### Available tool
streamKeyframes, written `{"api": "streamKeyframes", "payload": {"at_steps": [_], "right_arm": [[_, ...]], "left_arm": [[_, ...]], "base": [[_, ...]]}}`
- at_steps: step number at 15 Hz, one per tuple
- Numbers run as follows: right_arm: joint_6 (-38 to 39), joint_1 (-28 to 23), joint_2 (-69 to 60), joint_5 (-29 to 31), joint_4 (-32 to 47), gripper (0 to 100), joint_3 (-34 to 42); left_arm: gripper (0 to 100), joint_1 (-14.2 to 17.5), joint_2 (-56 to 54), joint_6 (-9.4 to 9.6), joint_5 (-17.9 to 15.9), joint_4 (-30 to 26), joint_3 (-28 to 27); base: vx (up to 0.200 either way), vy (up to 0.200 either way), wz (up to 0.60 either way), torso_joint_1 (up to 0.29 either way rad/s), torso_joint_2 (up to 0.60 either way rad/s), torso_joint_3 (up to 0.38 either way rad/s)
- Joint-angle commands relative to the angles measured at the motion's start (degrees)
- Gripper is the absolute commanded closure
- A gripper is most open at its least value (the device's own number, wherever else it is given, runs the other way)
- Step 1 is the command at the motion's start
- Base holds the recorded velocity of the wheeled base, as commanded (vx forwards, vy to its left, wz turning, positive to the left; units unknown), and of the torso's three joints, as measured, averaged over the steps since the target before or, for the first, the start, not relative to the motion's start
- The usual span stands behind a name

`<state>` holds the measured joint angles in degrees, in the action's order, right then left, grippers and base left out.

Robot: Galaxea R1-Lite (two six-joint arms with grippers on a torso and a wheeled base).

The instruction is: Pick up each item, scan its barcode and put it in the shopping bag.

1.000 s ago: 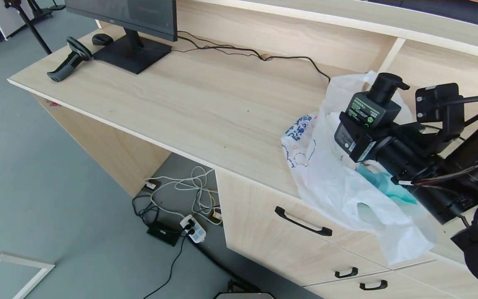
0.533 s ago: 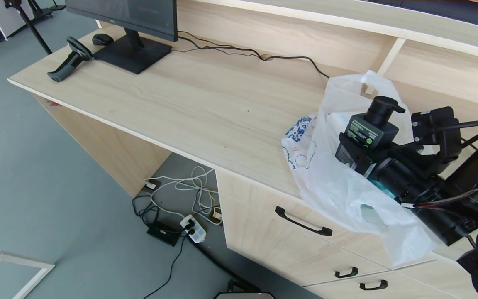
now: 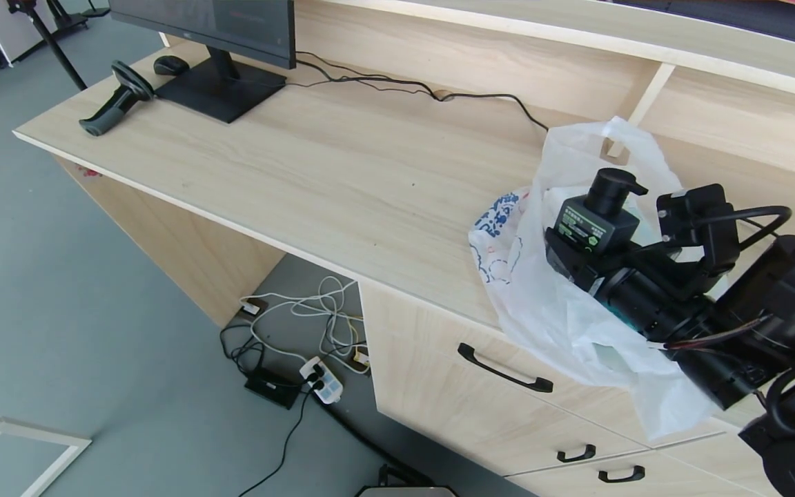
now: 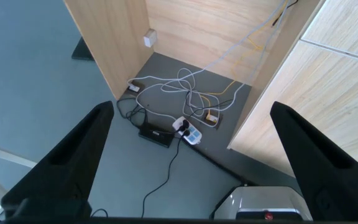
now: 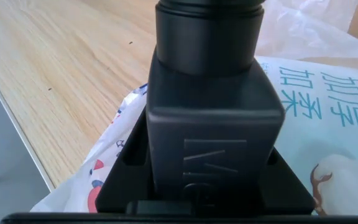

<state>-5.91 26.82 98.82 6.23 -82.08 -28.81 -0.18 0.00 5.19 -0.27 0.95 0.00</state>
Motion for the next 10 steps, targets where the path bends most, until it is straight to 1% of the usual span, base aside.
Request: {"api": "streamKeyframes", "payload": {"at_steps": [1,2,4,7,8,10], "right_arm": [[-0.06,0.08,-0.56,0.01,-0.19,100,2.35],[0.02,0.08,-1.08,0.01,-0.19,100,4.37],[-0.06,0.43,-1.43,0.01,-0.54,100,6.13],[-0.06,0.87,-1.35,0.01,-0.63,100,5.52],[-0.06,0.95,-1.35,0.01,-0.63,0,5.43],[0.20,0.95,-1.35,-0.08,-0.63,0,5.34]], "left_arm": [[0,0.01,0.00,-0.01,0.00,0.02,0.00],[0,0.01,0.00,-0.01,0.00,0.02,0.00],[0,0.01,0.00,0.08,0.00,0.02,0.00],[0,0.01,0.00,0.08,0.00,0.02,0.00],[0,0.01,0.09,0.08,0.00,0.02,0.00],[0,0.01,0.00,0.08,0.00,0.02,0.00]], "base": [[0.000,0.000,0.00,0.000,0.00,0.000],[0.000,0.000,0.00,0.000,0.00,0.000],[0.000,0.000,0.00,0.000,0.00,0.000],[0.000,0.000,0.00,0.000,0.00,0.000],[0.000,0.000,0.00,0.000,0.00,0.000],[0.000,0.000,0.00,0.000,0.00,0.000]]}}
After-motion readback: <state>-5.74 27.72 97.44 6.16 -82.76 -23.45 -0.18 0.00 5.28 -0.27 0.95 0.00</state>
